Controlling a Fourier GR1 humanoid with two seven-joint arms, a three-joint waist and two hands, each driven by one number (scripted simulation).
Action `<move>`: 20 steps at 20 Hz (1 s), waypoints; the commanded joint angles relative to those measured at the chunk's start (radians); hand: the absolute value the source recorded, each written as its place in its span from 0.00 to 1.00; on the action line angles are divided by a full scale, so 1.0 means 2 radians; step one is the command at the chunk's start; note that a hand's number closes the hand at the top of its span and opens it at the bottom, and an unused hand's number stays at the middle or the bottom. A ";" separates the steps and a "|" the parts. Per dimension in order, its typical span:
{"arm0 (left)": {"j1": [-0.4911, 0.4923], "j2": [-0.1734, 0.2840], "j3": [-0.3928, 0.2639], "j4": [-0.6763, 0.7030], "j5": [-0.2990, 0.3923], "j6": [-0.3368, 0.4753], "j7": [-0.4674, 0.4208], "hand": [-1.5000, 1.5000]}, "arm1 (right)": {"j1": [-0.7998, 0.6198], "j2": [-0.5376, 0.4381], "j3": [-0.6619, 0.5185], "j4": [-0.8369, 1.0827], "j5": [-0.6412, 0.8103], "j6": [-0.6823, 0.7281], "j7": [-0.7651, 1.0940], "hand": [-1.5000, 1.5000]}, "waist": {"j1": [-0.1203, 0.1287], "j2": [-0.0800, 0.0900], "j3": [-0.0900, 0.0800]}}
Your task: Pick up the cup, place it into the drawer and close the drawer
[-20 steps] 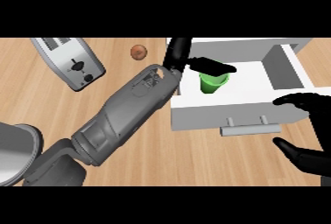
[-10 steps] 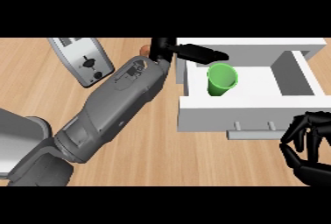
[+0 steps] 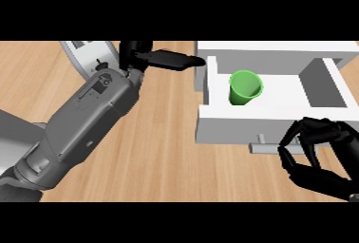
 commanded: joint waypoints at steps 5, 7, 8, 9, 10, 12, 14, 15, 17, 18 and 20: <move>0.106 0.059 0.020 -0.106 0.004 -0.024 0.011 0.00 | -0.044 -0.006 0.065 0.117 0.159 -0.053 -0.070 1.00 | 0.008 0.002 0.000; 0.104 0.083 0.030 -0.132 0.009 -0.026 0.038 0.00 | -0.046 -0.014 0.097 0.115 0.201 -0.052 -0.052 1.00 | 0.007 0.001 0.000; 0.129 0.077 0.024 -0.154 0.007 -0.017 0.026 0.00 | -0.041 -0.023 0.107 0.134 0.226 -0.059 -0.063 1.00 | 0.013 0.000 0.000; 0.147 0.087 0.033 -0.144 0.013 -0.035 0.020 0.00 | -0.085 -0.019 0.110 0.155 0.236 -0.053 -0.031 1.00 | 0.015 0.002 0.000; 0.149 0.106 0.031 -0.177 0.012 -0.034 0.042 0.00 | -0.068 -0.018 0.123 0.175 0.262 -0.079 -0.064 1.00 | 0.015 0.001 0.000; 0.154 0.120 0.047 -0.184 0.018 -0.044 0.041 0.00 | -0.095 0.002 0.148 0.225 0.309 -0.111 -0.058 1.00 | 0.018 0.003 0.000; 0.184 0.112 0.050 -0.180 0.013 -0.052 0.012 0.00 | -0.132 -0.008 0.141 0.292 0.324 -0.125 -0.093 1.00 | 0.014 0.006 0.000; 0.207 0.127 0.055 -0.179 0.014 -0.073 0.007 0.00 | -0.134 -0.008 0.136 0.312 0.328 -0.140 -0.110 1.00 | 0.009 0.006 0.000; 0.213 0.121 0.057 -0.219 0.019 -0.059 0.026 0.00 | -0.176 0.006 0.129 0.398 0.339 -0.160 -0.123 1.00 | 0.014 0.005 0.001; 0.221 0.129 0.068 -0.197 0.014 -0.080 0.006 0.00 | -0.207 0.021 0.130 0.424 0.348 -0.160 -0.111 1.00 | 0.008 0.006 0.000; 0.254 0.135 0.071 -0.225 0.011 -0.079 0.002 0.00 | -0.226 0.020 0.104 0.496 0.340 -0.194 -0.155 1.00 | 0.009 0.006 0.001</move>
